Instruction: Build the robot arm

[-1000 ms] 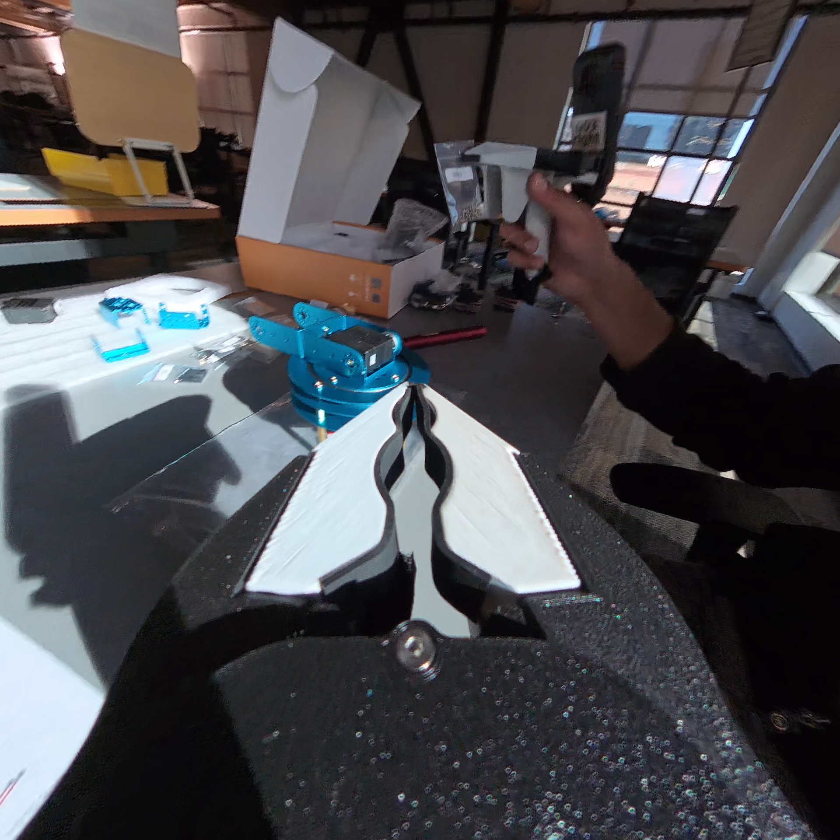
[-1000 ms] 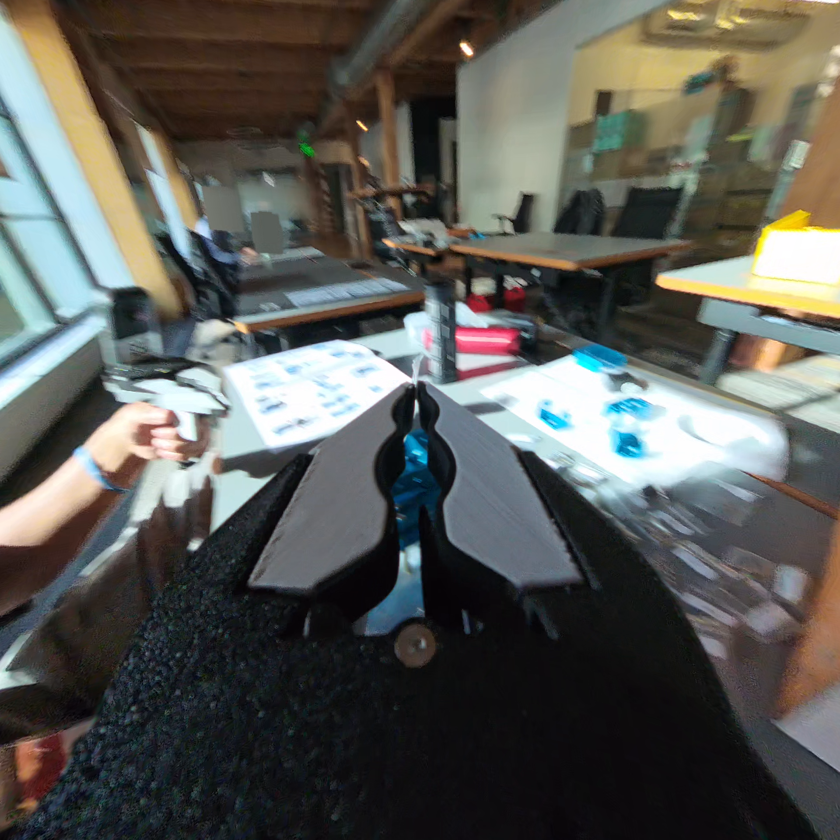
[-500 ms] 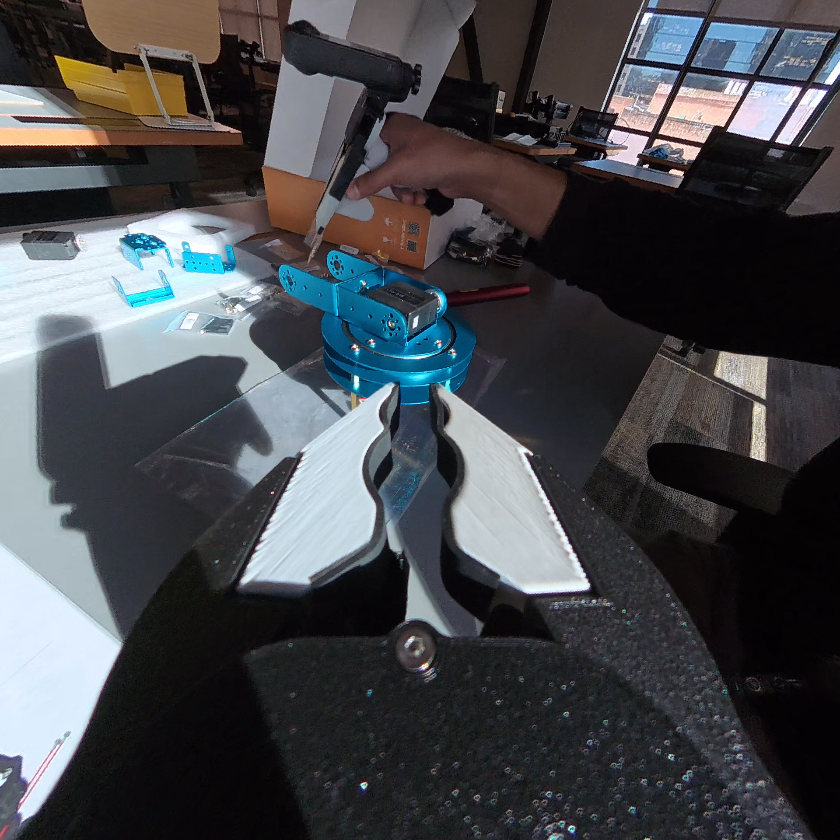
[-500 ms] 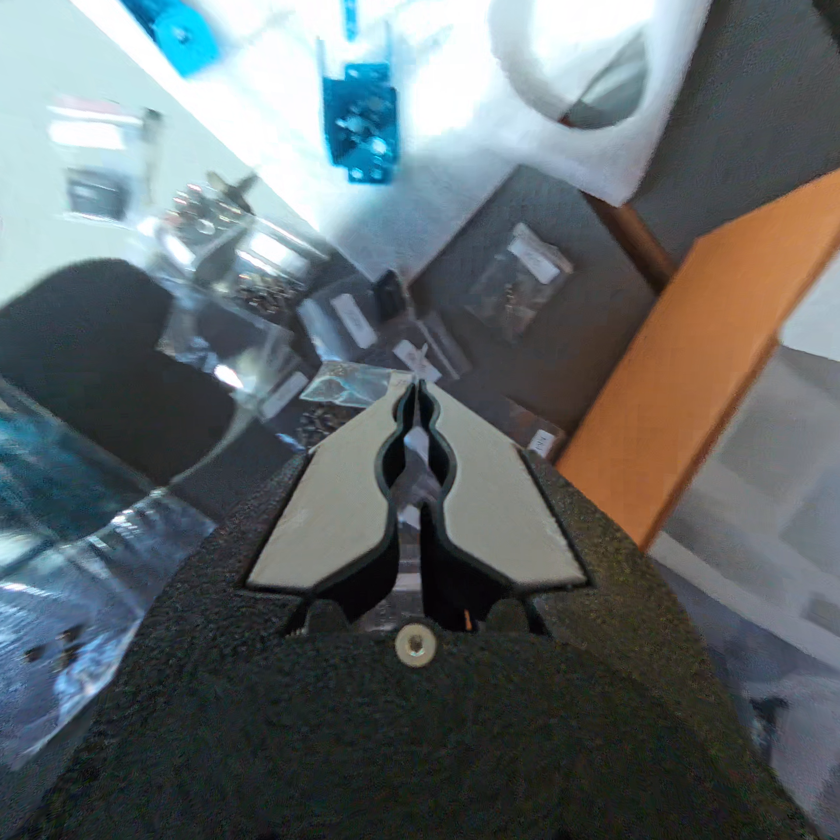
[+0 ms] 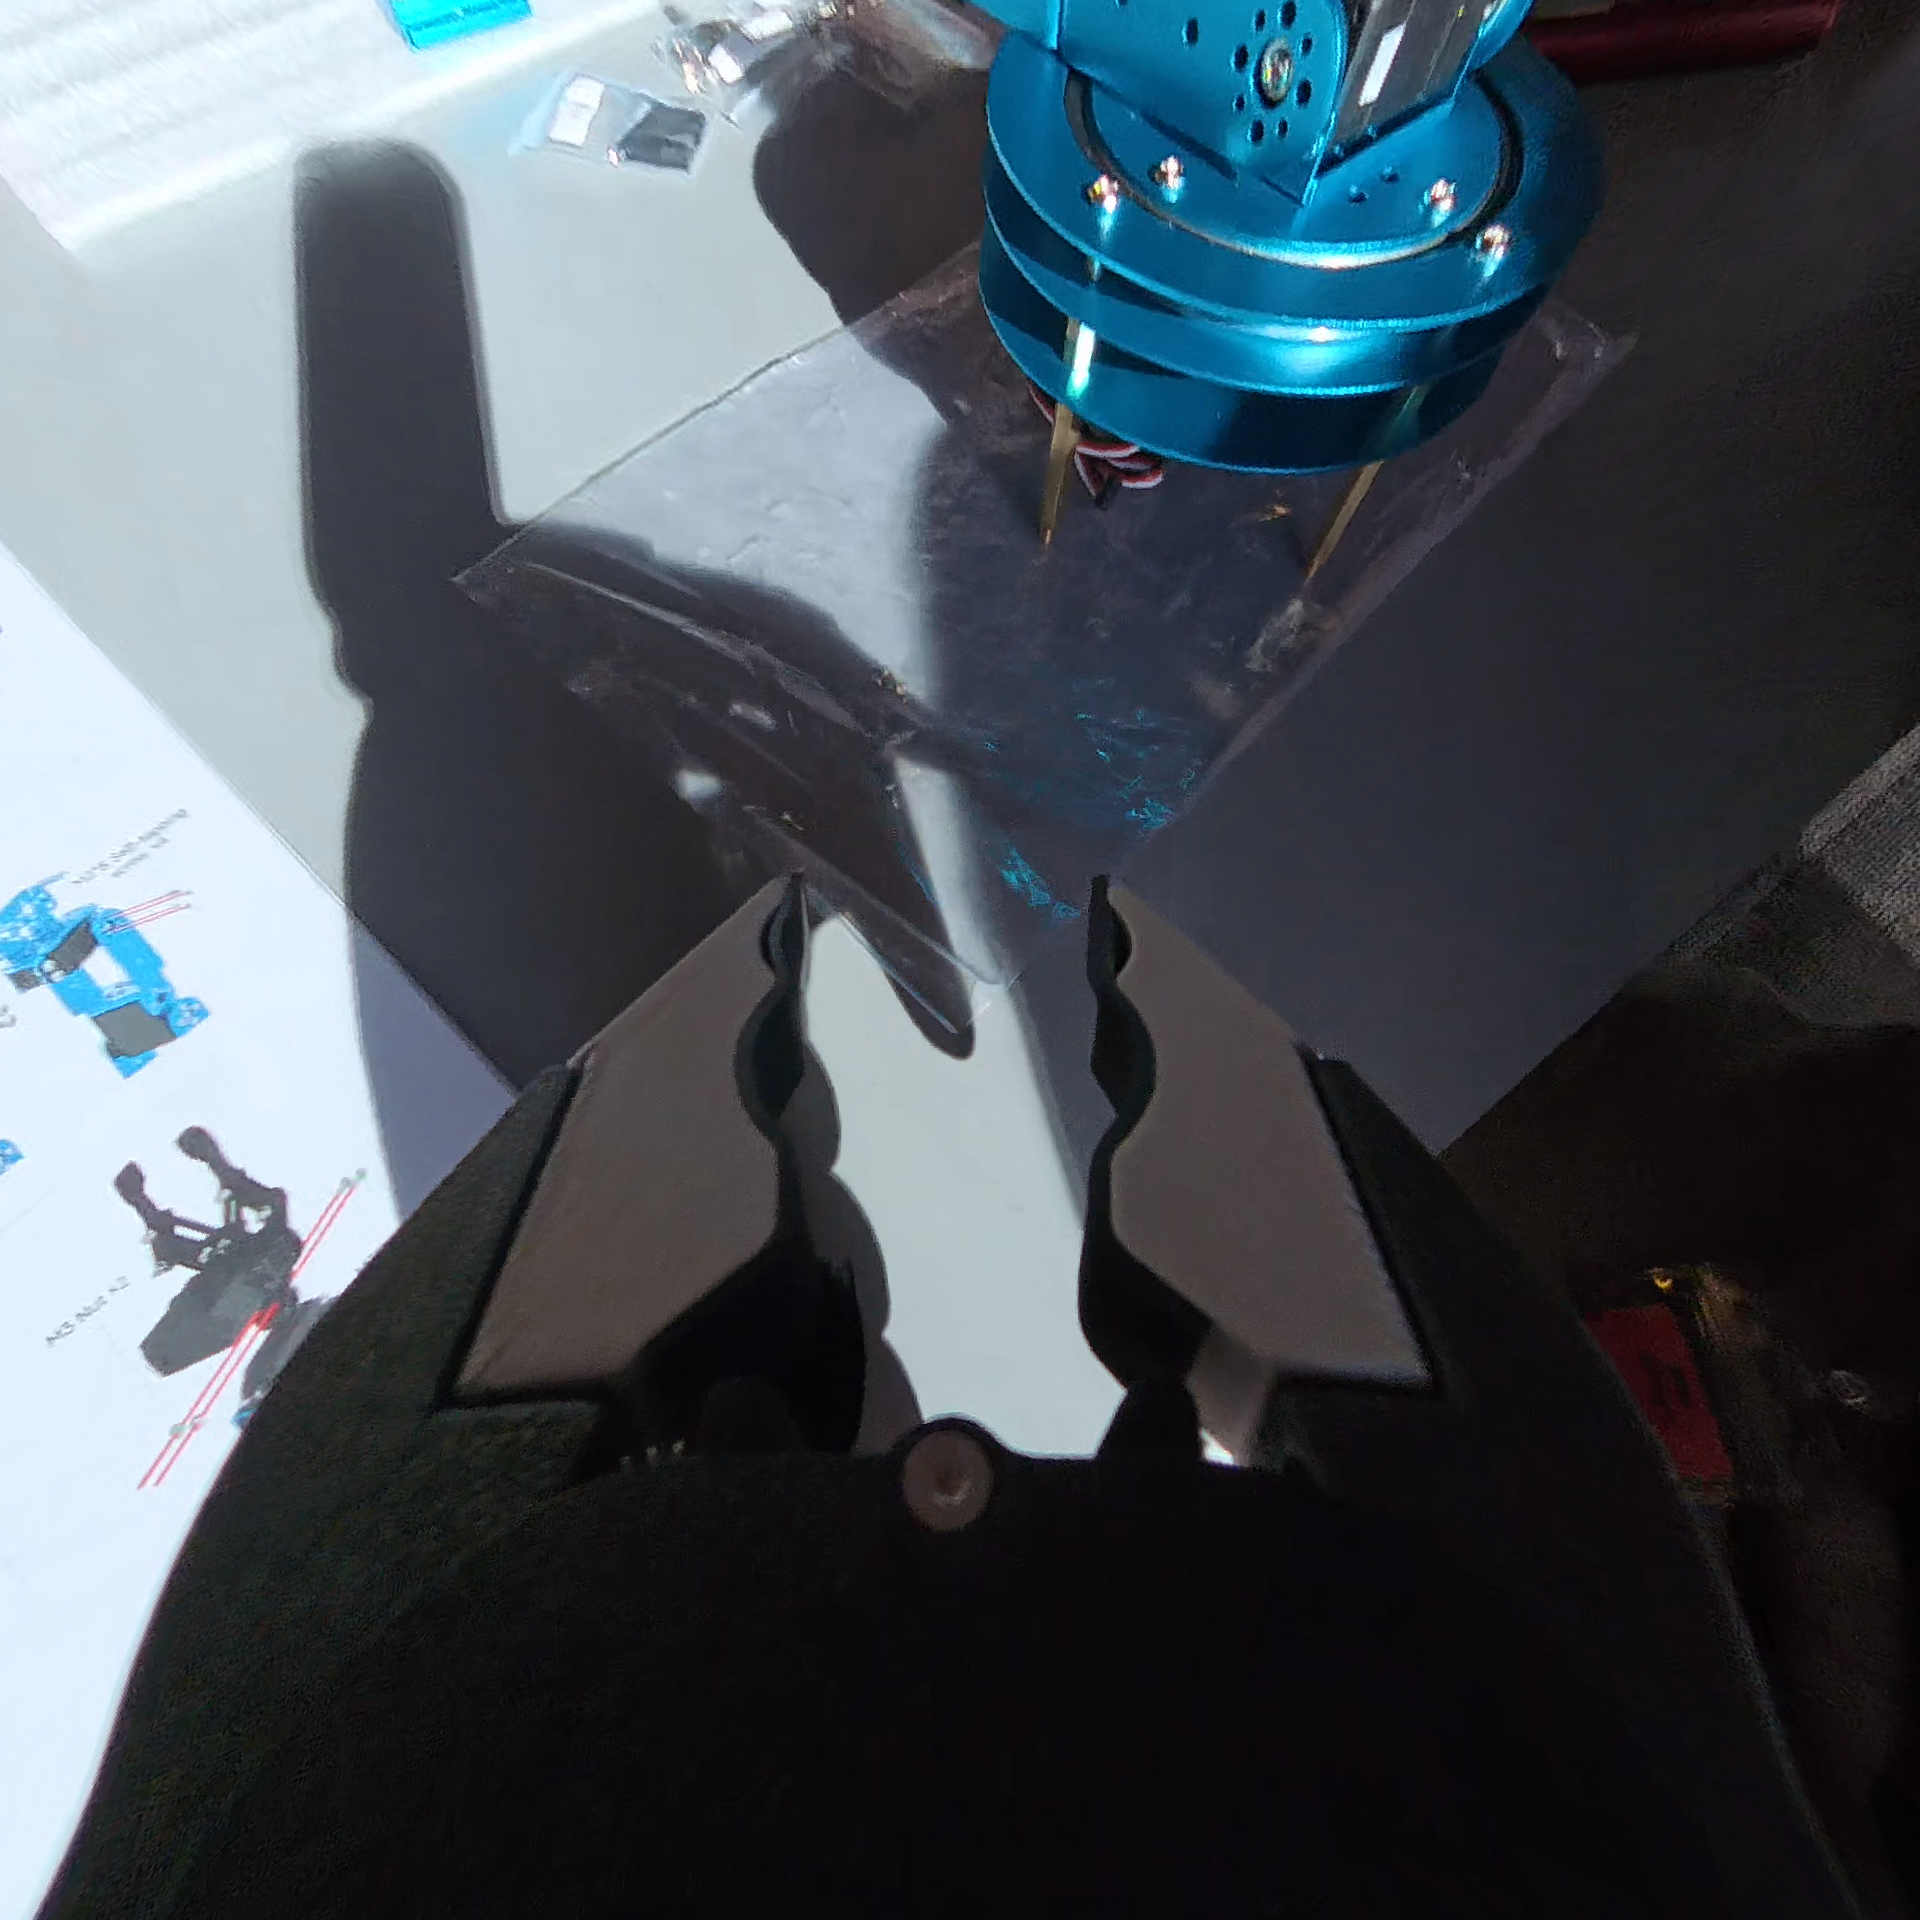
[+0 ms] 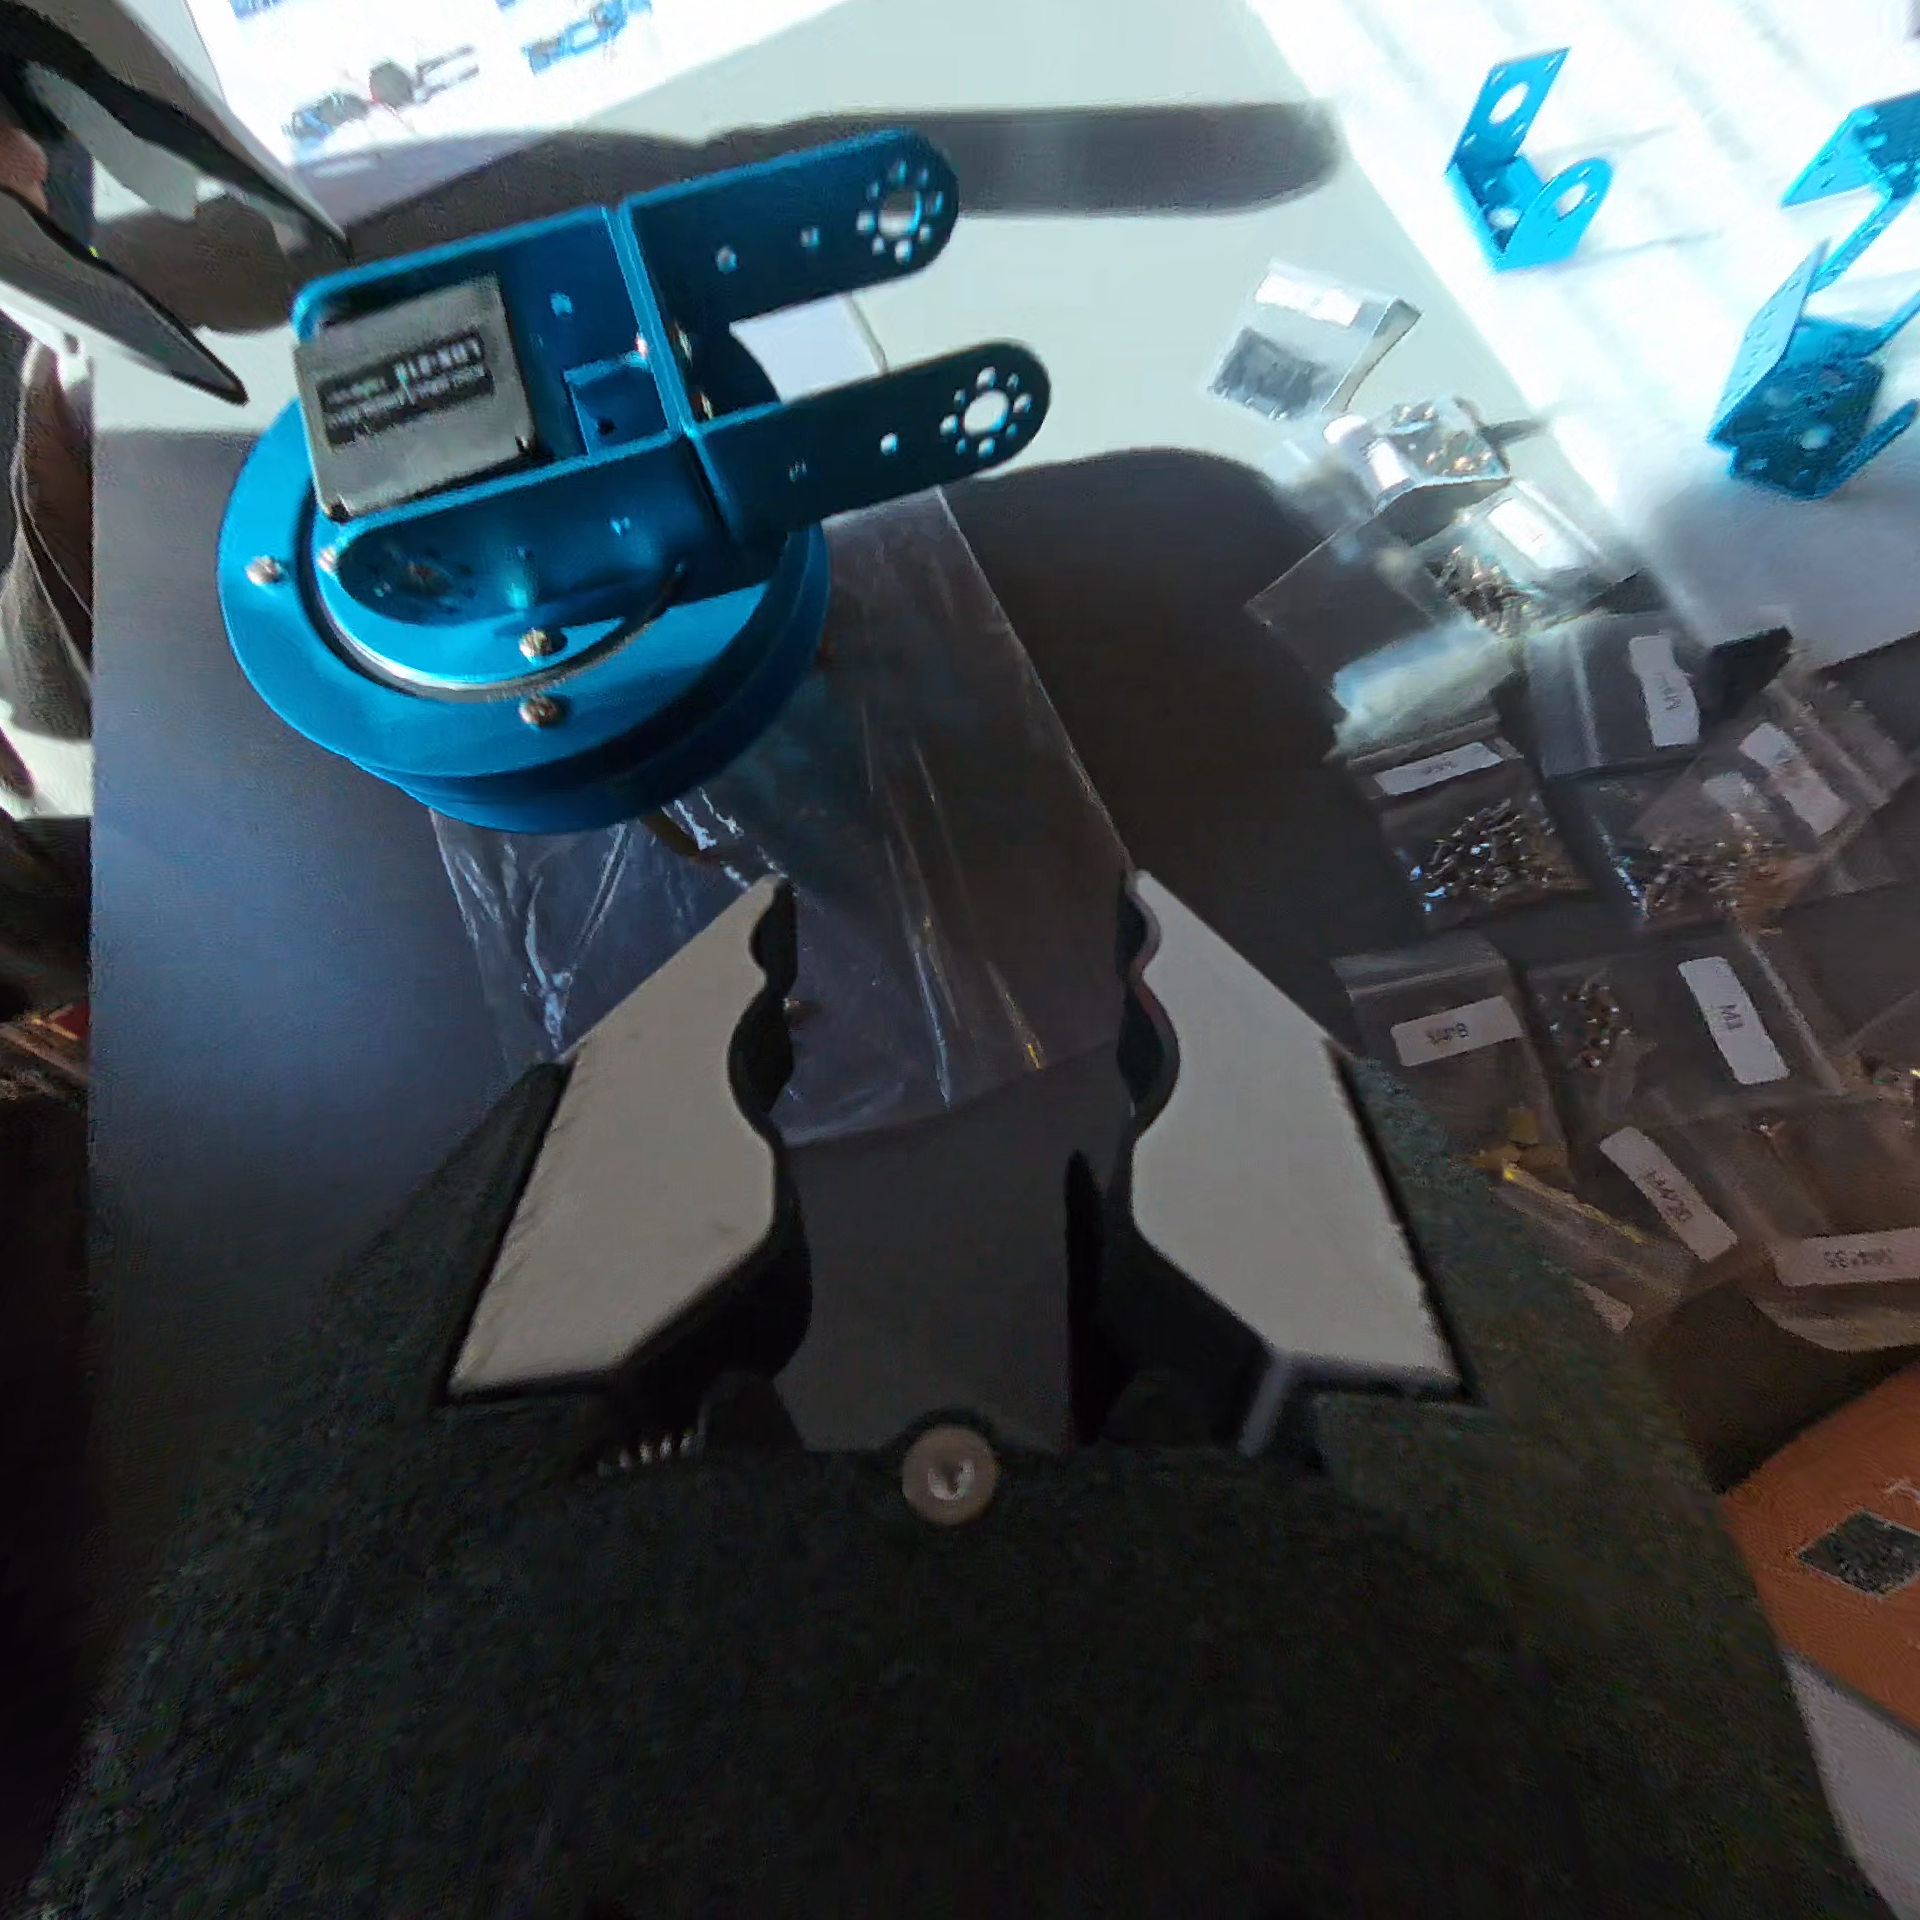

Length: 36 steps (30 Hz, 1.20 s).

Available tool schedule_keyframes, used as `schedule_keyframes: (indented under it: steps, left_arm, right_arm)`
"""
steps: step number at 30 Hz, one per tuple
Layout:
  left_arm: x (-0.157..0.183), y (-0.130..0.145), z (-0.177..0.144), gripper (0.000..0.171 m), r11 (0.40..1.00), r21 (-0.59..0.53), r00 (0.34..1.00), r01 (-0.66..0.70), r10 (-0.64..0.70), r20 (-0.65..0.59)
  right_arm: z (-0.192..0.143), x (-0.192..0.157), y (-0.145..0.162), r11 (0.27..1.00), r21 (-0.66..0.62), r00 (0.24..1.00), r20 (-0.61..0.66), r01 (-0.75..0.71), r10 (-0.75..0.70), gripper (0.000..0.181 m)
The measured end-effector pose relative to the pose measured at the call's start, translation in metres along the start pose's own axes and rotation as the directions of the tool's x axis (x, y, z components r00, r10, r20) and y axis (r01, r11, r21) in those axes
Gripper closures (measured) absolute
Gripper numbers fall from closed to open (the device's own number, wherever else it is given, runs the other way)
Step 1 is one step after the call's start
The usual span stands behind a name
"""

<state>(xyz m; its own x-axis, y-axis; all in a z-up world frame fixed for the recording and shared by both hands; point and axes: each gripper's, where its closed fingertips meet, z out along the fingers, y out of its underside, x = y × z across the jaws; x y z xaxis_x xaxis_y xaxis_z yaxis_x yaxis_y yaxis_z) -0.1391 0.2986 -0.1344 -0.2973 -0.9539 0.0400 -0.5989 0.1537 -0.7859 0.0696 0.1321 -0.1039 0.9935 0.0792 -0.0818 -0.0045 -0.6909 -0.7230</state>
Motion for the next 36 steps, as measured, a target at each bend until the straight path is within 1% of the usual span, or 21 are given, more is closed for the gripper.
schedule_keyframes:
  steps: [1,2,4,6,7,9,10,11,13,14,15,16,19,21,25,28,36]
  left_arm:
    - [0.0,0.002,0.003,0.119,1.0,-0.021,1.0,-0.015,0.015,0.015]
    - [-0.001,0.004,0.006,0.118,0.998,-0.04,0.998,-0.04,0.042,0.036]
    - [0.001,0.009,0.009,0.119,0.993,-0.086,0.995,-0.079,0.084,0.051]
    - [-0.002,0.011,0.009,0.121,0.989,-0.109,0.99,-0.095,0.106,0.097]
    - [-0.004,0.013,0.008,0.122,0.987,-0.122,0.986,-0.103,0.117,0.119]
    - [-0.009,0.017,0.007,0.13,0.985,-0.134,0.975,-0.105,0.129,0.183]
    - [-0.007,0.021,0.007,0.13,0.985,-0.145,0.977,-0.093,0.119,0.18]
    - [-0.004,0.023,0.007,0.135,0.988,-0.137,0.979,-0.075,0.098,0.176]
    - [-0.001,0.024,0.007,0.138,0.991,-0.127,0.983,-0.047,0.069,0.172]
    - [-0.001,0.024,0.007,0.139,0.991,-0.124,0.984,-0.042,0.062,0.168]
    - [0.002,0.024,0.008,0.145,0.992,-0.121,0.986,-0.047,0.066,0.155]
    - [0.005,0.024,0.009,0.15,0.991,-0.121,0.987,-0.058,0.075,0.144]
    - [0.007,0.025,0.009,0.154,0.987,-0.131,0.986,-0.09,0.107,0.132]
    - [0.01,0.025,0.01,0.161,0.987,-0.133,0.99,-0.085,0.099,0.104]
    - [0.014,0.026,0.011,0.171,0.981,-0.158,0.989,-0.112,0.126,0.083]
    - [0.013,0.026,0.011,0.171,0.975,-0.177,0.985,-0.132,0.148,0.083]
    - [-0.004,0.022,0.014,0.171,0.961,-0.239,0.987,-0.135,0.152,0.053]
  right_arm:
    - [0.006,0.004,0.006,0.999,-0.031,1.0,-0.014,0.015,-0.015,0.129]
    - [0.011,0.01,0.01,0.998,-0.061,0.999,-0.034,0.016,-0.018,0.127]
    - [0.018,0.017,0.015,0.994,-0.112,1.0,-0.013,-0.004,0.003,0.123]
    - [0.025,0.029,0.022,0.982,-0.187,1.0,-0.014,-0.013,0.011,0.113]
    - [0.027,0.031,0.026,0.976,-0.219,1.0,0.001,-0.005,0.005,0.111]
    - [0.032,0.033,0.03,0.971,-0.24,1.0,0.026,-0.002,0.009,0.123]
    - [0.034,0.036,0.032,0.966,-0.257,1.0,0.023,0.001,0.005,0.125]
    - [0.035,0.036,0.035,0.964,-0.265,1.0,0.026,0.009,-0.002,0.128]
    - [0.037,0.035,0.038,0.965,-0.263,0.999,0.035,0.017,-0.008,0.141]
    - [0.037,0.039,0.038,0.967,-0.256,1.0,0.016,0.021,-0.017,0.151]
    - [0.037,0.044,0.039,0.967,-0.254,0.999,-0.009,0.029,-0.032,0.16]
    - [0.037,0.045,0.039,0.968,-0.249,0.999,-0.011,0.032,-0.035,0.162]
    - [0.037,0.045,0.04,0.968,-0.248,0.999,-0.011,0.034,-0.038,0.168]
    - [0.037,0.04,0.041,0.966,-0.253,0.999,0.011,0.046,-0.045,0.181]
    - [0.037,0.041,0.041,0.962,-0.262,0.996,-0.021,0.077,-0.086,0.181]
    - [0.036,0.04,0.042,0.957,-0.271,0.993,-0.034,0.102,-0.115,0.181]
    - [0.03,0.033,0.048,0.962,-0.267,0.998,0.001,0.065,-0.067,0.181]
